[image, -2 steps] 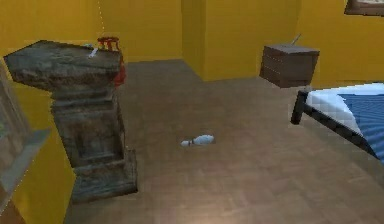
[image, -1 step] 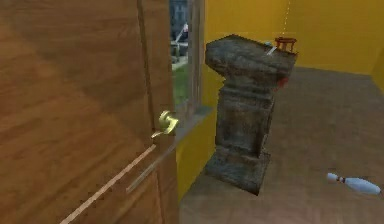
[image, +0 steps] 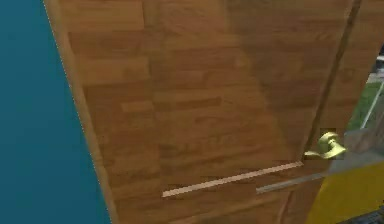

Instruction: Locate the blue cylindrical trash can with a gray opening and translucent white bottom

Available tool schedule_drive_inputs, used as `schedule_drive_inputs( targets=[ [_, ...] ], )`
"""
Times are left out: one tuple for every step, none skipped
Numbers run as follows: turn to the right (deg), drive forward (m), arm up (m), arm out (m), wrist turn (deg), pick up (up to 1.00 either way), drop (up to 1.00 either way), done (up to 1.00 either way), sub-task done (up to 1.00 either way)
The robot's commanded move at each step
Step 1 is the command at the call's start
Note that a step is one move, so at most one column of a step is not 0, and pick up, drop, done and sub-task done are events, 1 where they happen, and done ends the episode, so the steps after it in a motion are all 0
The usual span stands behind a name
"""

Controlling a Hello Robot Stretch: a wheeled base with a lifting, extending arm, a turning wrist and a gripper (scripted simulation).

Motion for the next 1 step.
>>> schedule_drive_inputs(
  targets=[
    [-33.0, 0.0, 0.0, 0.0, 0.0, 0.0, 0.0, 0.0, 0.0]
  ],
)
